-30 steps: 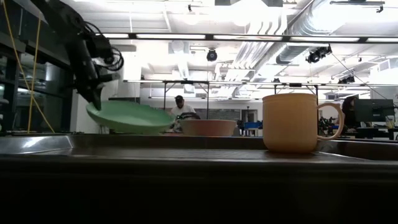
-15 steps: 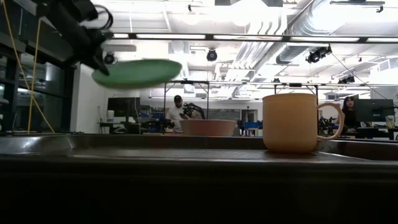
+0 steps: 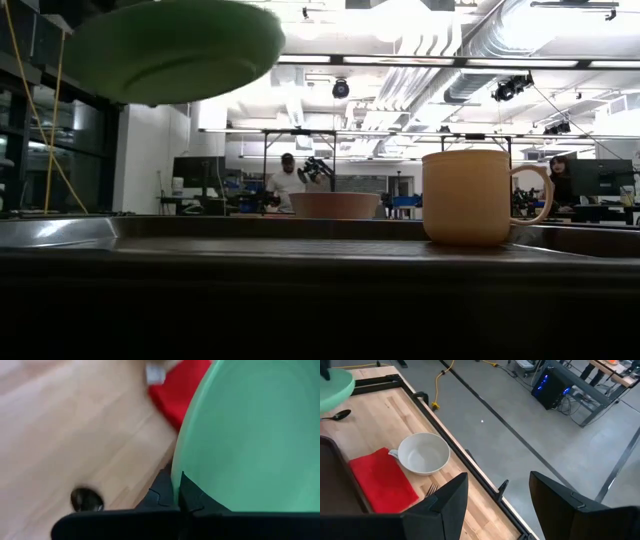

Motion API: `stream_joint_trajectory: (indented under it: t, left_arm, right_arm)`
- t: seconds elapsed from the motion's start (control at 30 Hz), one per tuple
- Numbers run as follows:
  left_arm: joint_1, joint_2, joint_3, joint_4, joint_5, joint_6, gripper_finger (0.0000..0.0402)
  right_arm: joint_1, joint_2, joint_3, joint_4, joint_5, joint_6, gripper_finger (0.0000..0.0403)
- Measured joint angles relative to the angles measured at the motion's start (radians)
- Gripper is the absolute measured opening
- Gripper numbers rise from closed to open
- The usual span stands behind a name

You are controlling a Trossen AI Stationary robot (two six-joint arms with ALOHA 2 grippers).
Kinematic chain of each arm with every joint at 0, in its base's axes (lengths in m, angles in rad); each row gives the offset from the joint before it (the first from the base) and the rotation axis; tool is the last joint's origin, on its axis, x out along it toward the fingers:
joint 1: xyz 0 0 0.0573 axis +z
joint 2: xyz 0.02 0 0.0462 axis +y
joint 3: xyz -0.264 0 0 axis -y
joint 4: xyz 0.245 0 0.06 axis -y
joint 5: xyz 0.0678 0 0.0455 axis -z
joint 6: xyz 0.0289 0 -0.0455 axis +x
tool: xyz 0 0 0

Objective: Set up tray
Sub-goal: Put the green plate on the brown serving tray to the bottom of the orange mug

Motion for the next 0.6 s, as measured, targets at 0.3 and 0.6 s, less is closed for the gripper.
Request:
stream_joint_trajectory:
  t: [0.3, 0.6]
  left_arm:
    - [-0.385, 0.017, 0.0, 0.05, -0.29, -0.264, 0.0014]
    - [-0.76, 0.137, 0.0, 0.128, -0.598, -0.624, 0.0014]
  right_arm:
    - [0.0, 0.0, 0.0, 0.0, 0.0, 0.022, 0.0191]
    - [0.0, 0.0, 0.0, 0.0, -0.004, 0.024, 0.0191]
